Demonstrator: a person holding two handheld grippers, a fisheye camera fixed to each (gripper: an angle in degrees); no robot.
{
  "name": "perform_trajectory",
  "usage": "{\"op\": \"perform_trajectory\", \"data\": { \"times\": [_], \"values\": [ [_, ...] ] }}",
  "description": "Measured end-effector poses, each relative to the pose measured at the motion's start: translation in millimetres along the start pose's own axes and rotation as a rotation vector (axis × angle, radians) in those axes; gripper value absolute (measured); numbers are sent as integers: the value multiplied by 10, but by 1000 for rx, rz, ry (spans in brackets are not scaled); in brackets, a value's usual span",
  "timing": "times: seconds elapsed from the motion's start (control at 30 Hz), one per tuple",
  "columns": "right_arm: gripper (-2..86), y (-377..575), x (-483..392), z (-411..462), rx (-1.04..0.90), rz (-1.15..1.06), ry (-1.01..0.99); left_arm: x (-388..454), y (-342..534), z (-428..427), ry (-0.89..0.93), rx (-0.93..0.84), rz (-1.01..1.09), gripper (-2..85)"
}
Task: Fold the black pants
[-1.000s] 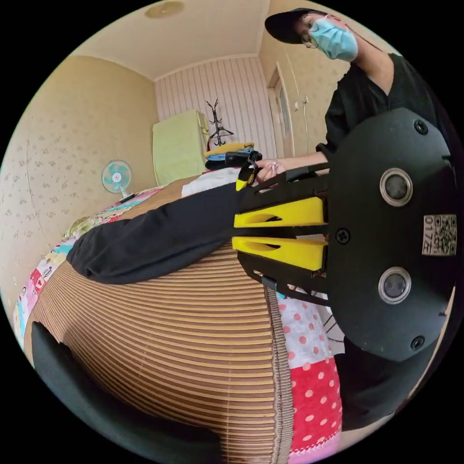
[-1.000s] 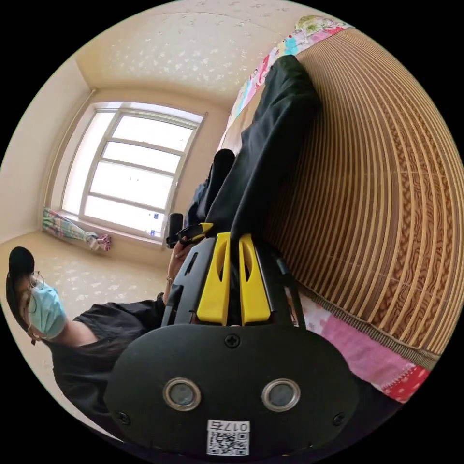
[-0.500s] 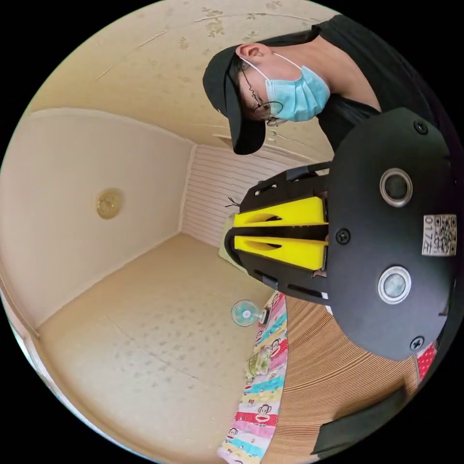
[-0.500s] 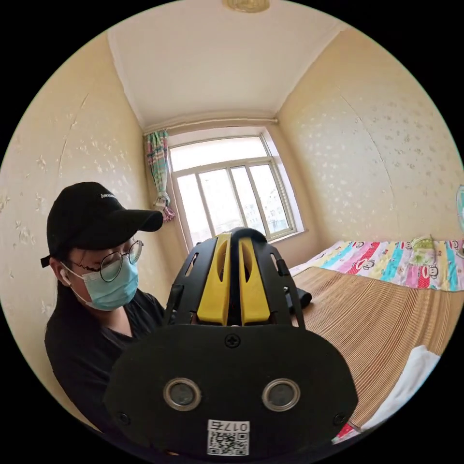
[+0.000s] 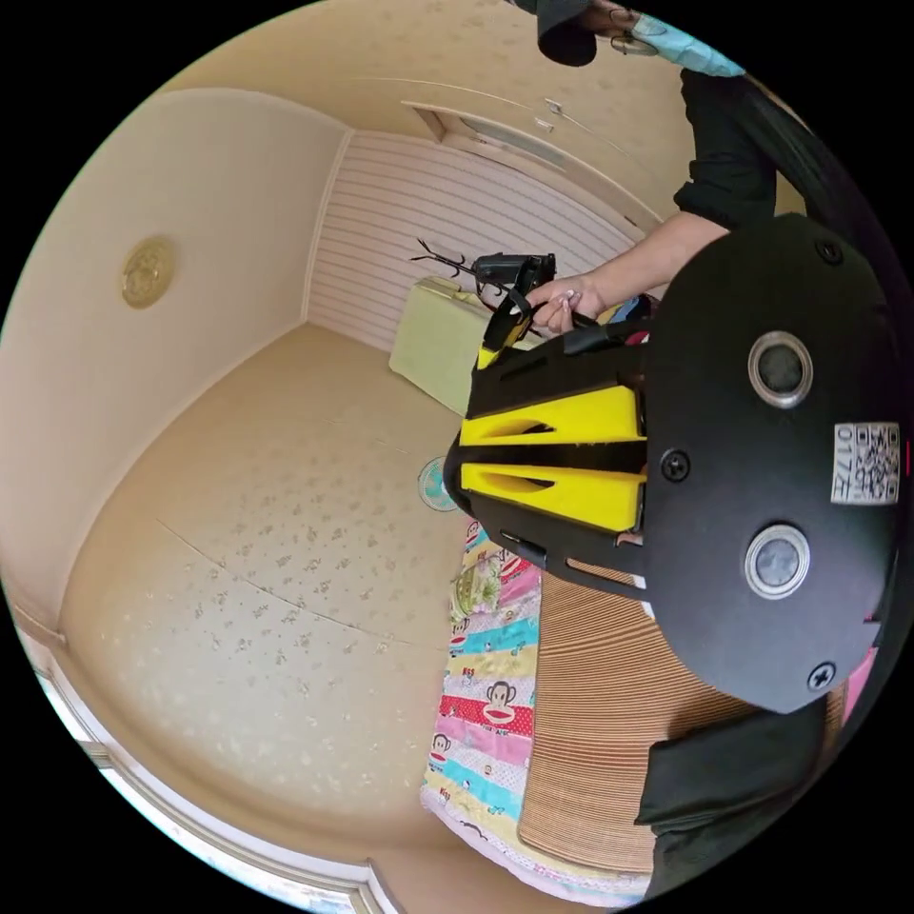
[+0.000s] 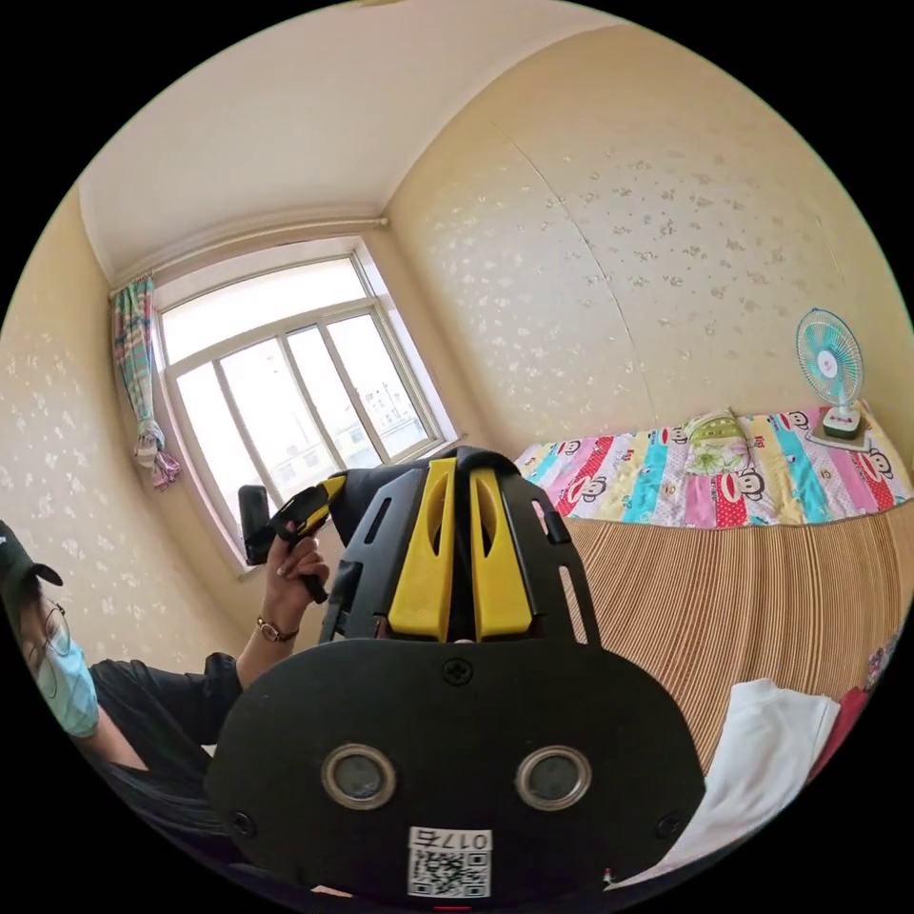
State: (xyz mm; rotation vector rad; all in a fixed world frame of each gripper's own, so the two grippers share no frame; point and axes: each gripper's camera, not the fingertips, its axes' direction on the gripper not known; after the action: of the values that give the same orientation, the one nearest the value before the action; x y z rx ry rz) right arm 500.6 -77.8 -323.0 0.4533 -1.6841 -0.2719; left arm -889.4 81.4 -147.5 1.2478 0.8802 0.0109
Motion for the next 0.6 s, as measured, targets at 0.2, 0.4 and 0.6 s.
{"op": "perform_trajectory", "data": {
  "times": [0.2,0.4,0.6],
  "values": [
    [23,1850,525,331,-235,84,-2,-652,1947,661,-20,-327,-120,42],
    [44,3623,726,167,-499,262,-27,-748,4232,550,74,-613,-334,55],
    [121,3326,1095,-133,-241,376,62,-1109,4100,504,-20,-478,-368,95]
  ]
}}
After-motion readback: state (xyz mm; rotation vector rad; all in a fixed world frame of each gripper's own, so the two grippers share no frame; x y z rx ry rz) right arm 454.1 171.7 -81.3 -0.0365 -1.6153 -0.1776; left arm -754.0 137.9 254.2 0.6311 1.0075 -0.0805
